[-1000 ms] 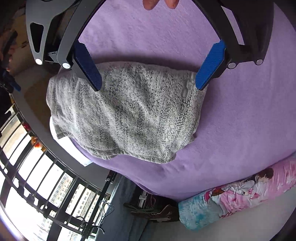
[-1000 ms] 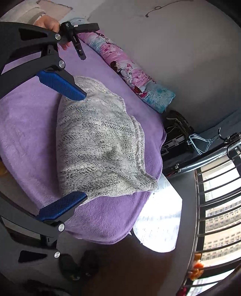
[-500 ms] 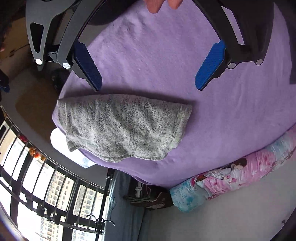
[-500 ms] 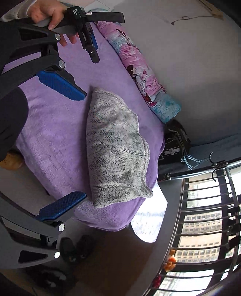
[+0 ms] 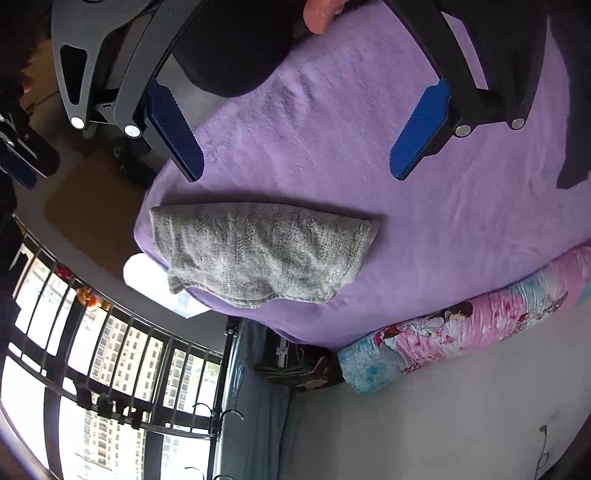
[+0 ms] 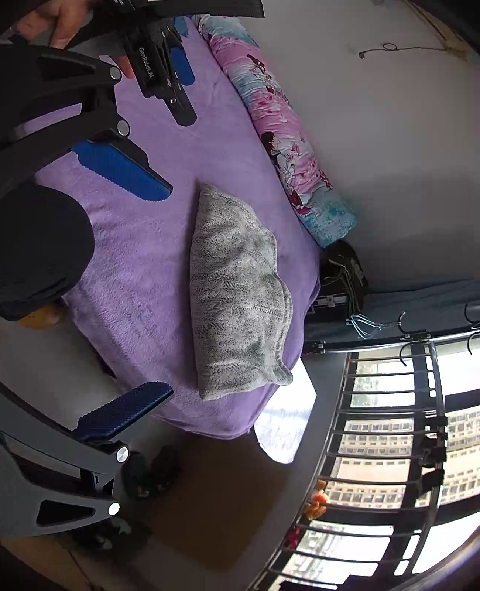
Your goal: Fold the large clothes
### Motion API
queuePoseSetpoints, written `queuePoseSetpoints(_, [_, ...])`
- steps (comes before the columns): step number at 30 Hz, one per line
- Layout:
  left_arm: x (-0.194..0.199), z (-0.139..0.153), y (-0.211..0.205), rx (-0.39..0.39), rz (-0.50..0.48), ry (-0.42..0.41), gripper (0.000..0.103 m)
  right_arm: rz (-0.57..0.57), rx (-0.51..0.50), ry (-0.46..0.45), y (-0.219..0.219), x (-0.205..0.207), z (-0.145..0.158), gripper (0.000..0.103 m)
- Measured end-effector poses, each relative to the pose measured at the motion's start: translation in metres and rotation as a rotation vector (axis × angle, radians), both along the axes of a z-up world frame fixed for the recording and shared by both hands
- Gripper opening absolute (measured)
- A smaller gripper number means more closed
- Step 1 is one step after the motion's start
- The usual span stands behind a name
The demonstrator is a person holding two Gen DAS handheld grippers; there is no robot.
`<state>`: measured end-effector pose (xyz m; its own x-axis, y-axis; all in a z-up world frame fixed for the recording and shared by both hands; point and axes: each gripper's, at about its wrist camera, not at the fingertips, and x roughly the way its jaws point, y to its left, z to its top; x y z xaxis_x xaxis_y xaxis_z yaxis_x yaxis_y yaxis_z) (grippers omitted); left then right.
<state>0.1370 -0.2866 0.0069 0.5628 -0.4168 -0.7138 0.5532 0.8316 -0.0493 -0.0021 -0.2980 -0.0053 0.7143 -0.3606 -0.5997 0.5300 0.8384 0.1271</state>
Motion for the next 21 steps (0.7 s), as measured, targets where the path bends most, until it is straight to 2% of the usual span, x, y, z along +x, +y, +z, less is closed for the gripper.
queuePoseSetpoints(2, [-0.012, 0.009, 0.002, -0.009, -0.008, -0.009, 0.097, -0.016, -0.048, -0.016, 0.010, -0.010, 0.010, 0.097])
queuePoseSetpoints(4, [-0.024, 0.014, -0.001, 0.027, -0.032, -0.021, 0.097, -0.025, -0.075, -0.031, 0.018, -0.017, 0.017, 0.097])
queuePoseSetpoints(8, [-0.037, 0.008, -0.004, 0.060, -0.047, -0.004, 0.097, -0.025, -0.081, -0.052, 0.024, -0.027, 0.026, 0.097])
queuePoseSetpoints(12, [-0.042, 0.006, 0.002, 0.052, -0.034, 0.007, 0.097, -0.026, -0.074, -0.050, 0.024, -0.030, 0.030, 0.097])
queuePoseSetpoints(17, [-0.047, 0.021, 0.015, 0.020, 0.018, -0.021, 0.097, -0.028, -0.061, -0.053, 0.027, -0.033, 0.030, 0.097])
queuePoseSetpoints(21, [-0.049, 0.028, 0.020, 0.008, 0.012, -0.017, 0.097, -0.018, -0.060, -0.056, 0.034, -0.035, 0.029, 0.097])
